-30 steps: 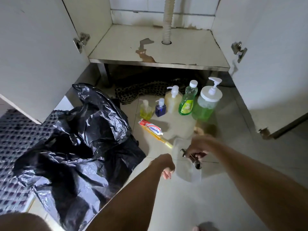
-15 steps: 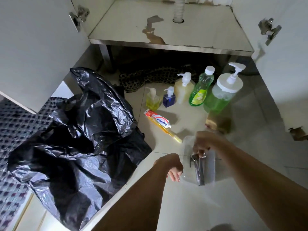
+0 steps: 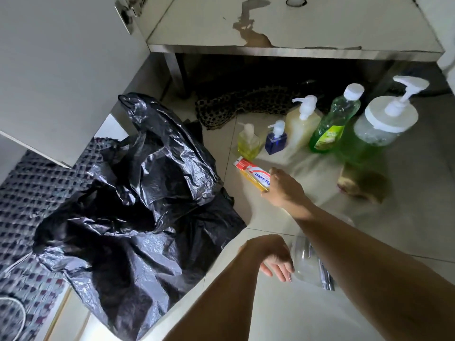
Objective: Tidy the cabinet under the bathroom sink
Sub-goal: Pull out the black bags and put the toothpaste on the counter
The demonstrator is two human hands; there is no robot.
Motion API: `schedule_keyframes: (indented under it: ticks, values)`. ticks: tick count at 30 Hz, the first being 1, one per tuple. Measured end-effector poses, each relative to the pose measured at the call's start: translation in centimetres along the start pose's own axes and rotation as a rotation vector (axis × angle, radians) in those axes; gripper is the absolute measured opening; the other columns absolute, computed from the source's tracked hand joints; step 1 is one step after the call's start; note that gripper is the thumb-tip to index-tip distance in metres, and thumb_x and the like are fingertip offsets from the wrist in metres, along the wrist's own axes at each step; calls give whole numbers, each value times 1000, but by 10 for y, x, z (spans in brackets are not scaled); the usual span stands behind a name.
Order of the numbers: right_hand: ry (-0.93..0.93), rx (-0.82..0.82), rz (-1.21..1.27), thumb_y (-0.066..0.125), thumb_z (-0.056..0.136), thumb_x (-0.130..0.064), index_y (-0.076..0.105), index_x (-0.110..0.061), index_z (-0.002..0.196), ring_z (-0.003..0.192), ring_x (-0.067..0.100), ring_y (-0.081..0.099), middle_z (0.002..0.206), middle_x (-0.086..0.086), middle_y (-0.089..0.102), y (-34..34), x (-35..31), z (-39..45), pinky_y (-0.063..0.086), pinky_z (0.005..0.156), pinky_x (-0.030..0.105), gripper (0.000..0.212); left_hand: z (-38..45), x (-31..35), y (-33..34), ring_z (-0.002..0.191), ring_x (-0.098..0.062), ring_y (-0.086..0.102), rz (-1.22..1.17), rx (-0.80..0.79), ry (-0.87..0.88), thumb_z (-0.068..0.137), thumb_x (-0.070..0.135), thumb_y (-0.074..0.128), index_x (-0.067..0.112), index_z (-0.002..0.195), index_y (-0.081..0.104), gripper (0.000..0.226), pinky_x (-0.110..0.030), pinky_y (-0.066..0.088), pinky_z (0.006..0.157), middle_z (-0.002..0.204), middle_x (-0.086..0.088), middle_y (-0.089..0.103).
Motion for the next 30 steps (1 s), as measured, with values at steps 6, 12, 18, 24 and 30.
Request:
schedule_keyframes:
  ticks: [6,12,18,24,30]
  values:
    - [31,-29,2,68,83,-22,48,-5,120,108,33,59,119,14,58,10,-8,15,49,84,38,46,-2,-2,0,119,-21,60,-63,-19,11,96,14,51,-6,122,57,33,-25,47,86,126,-14,63]
    - [-8,-36,-137,65,84,-21,59,-5,120,101,33,64,112,14,65,6,-16,10,50,78,33,40,-2,1,1,119,-23,60,-40,-24,9,96,11,50,1,107,63,19,-28,47,88,126,-16,63]
    - [-62,20,-263,60,84,-16,65,-5,108,96,34,67,104,13,68,-3,-18,-10,50,77,33,27,-3,7,2,116,-21,62,30,37,24,95,8,49,1,111,63,22,-26,48,84,124,-14,65]
    - [-46,-21,-304,55,89,-15,64,-7,112,99,33,66,108,12,68,4,-15,-25,51,81,34,26,-1,12,10,112,-22,63,102,119,38,96,7,44,-6,119,59,30,-32,47,97,124,-16,64]
    - [44,204,-13,56,87,-25,63,-6,106,90,35,65,99,17,67,-77,-26,-32,48,69,34,28,4,10,16,103,-20,64,154,121,0,99,12,43,-4,98,66,28,-31,44,99,127,-13,63]
Point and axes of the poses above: each hand's wrist, its own z-axis towards the middle knuckle, its own y-axis out of the palm, x = y × z, the point moved 8 cm from there along z, towards the middle knuckle
